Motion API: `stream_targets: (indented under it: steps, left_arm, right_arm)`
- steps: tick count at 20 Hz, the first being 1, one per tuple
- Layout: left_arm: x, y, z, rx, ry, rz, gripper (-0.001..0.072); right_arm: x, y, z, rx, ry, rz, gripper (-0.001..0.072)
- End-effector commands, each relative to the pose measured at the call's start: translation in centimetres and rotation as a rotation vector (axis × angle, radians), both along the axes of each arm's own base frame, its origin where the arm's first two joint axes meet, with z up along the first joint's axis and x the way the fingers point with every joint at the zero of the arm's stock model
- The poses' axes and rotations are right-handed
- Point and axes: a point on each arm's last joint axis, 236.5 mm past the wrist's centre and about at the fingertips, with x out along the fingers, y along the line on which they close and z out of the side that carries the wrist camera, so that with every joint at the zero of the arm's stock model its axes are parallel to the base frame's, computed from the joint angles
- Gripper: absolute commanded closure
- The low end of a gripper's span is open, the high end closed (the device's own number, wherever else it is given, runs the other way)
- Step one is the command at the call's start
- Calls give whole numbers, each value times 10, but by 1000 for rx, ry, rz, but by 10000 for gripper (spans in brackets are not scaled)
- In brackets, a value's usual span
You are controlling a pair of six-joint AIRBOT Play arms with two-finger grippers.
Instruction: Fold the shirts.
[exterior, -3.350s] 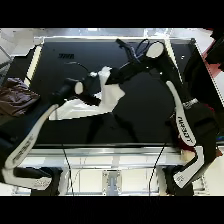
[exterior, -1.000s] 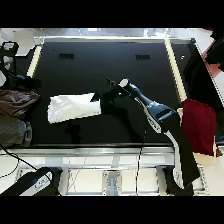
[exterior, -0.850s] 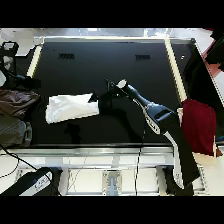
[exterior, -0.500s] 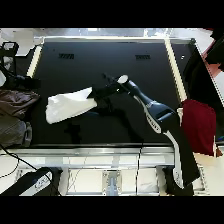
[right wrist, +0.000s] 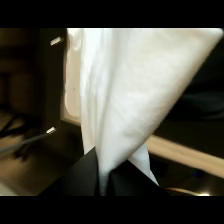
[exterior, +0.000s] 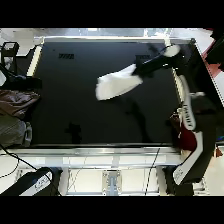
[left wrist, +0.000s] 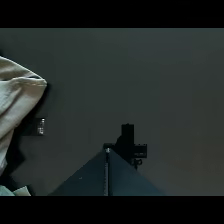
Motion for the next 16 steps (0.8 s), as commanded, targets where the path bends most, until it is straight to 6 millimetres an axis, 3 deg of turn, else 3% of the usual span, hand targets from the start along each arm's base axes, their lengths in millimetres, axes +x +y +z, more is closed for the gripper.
stream_targets:
  steps: [1, 4, 9, 11, 13, 16]
  left_arm:
    - [0, -2, 0, -10, -2, -2, 696]
    - [0, -2, 0, -10, -2, -2, 696]
    - [0, -2, 0, -10, -2, -2, 696]
    - [0, -2, 0, -10, -1, -2, 697]
    - [0, -2, 0, -9, -2, -2, 696]
    - [0, -2, 0, -9, -2, -2, 696]
  right_arm:
    - [-37, -160, 34, -314, 37, -229, 695]
    - [-89, -242, 63, -369, 98, -389, 695]
    - [-188, -316, 98, -470, 223, -588, 696]
    - [-215, -336, 115, -524, 215, -675, 697]
    - [-246, -351, 118, -566, 250, -748, 697]
    - [-301, -346, 80, -607, 413, -714, 698]
